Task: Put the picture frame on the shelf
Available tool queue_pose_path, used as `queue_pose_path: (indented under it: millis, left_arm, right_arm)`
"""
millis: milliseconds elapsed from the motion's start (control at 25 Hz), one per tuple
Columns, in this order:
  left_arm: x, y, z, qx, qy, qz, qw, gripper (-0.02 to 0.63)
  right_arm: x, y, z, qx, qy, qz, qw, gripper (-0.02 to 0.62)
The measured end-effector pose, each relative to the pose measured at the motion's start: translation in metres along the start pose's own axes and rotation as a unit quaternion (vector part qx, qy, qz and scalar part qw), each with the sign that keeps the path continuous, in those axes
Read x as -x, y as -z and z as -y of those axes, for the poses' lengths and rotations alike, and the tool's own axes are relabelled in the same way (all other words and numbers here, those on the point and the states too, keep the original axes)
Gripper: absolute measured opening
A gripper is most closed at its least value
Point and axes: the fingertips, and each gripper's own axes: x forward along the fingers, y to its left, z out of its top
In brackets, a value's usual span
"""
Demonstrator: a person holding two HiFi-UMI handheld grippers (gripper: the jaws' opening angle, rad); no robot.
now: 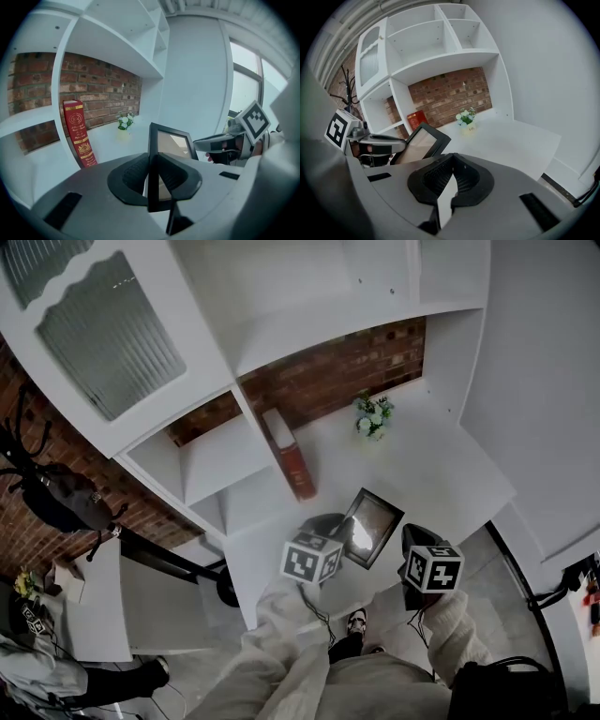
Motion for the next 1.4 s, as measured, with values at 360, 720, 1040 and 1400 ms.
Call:
queue_pose_path:
  millis: [360,720,1040,1400]
  left_arm:
    - [0.019,-0.038,-0.016,0.025,-0.061,0.041,0.997,0.067]
    - [0.048,-0.135,-0.027,0.037,-0.084,0.126,0.9878,0.067]
    - [0.075,-0.222,-0.046,-0.007,-0.133,0.154,0.979,0.067]
    - [0.107,-0.318,-0.056,-0.017,-0.152,0.202,0.9674,0.067]
  right_arm:
    - [0.001,-0.05,-0.013,0.021,-0.009,0.036,0.999,0.025]
    - [-0.003,-0.138,-0.028,0.06,-0.033,0.078,0.995,0.025]
    - [-0.008,-0.207,-0.048,0.092,-0.058,0.116,0.987,0.025]
    - [-0.007,-0.26,-0.055,0.099,-0.066,0.144,0.982,0.025]
